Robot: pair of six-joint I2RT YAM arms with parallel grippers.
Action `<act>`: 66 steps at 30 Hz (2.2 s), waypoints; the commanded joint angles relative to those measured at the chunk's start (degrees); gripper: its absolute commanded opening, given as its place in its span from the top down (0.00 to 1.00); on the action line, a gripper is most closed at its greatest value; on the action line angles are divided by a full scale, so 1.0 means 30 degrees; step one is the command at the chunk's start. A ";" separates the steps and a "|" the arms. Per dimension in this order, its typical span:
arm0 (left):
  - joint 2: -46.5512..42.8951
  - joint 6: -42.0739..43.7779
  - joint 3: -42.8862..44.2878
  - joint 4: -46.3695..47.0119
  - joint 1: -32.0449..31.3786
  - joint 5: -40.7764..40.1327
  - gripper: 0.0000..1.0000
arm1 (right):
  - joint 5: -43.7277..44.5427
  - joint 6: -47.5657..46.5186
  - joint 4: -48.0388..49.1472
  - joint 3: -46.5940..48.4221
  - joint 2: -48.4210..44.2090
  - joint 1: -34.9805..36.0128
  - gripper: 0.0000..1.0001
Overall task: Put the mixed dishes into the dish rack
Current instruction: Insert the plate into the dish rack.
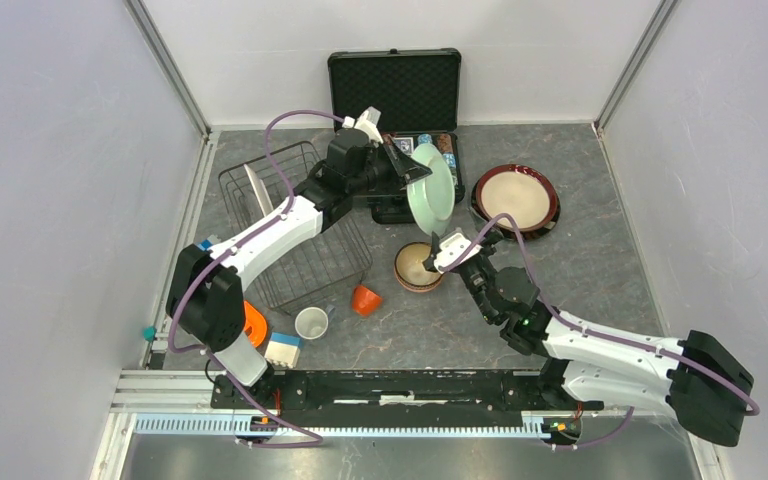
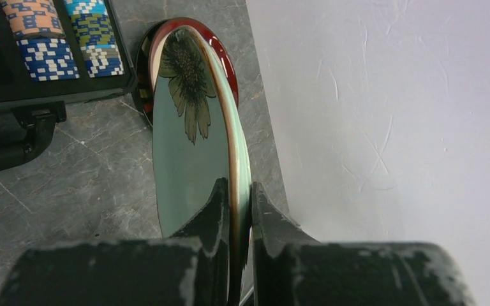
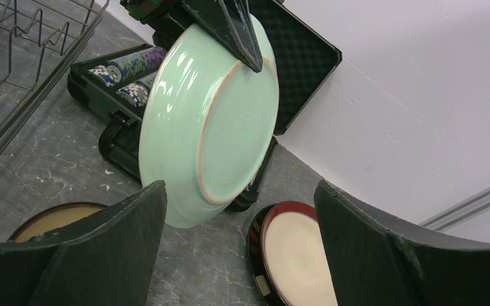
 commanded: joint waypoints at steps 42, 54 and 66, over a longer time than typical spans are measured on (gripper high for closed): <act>-0.5873 0.4681 0.1411 -0.4917 0.3013 -0.6733 0.98 | 0.5677 0.0916 0.1816 -0.0329 -0.1255 -0.1157 0.10; -0.7464 0.6307 0.0482 -0.5716 0.3959 -1.0261 0.98 | 0.5701 0.1271 0.1380 -0.0342 -0.0977 -0.1402 0.10; -0.7229 0.7276 -0.0245 -0.6238 0.5579 -1.0540 0.98 | 0.5653 0.1498 0.0681 -0.0246 -0.0935 -0.1582 0.09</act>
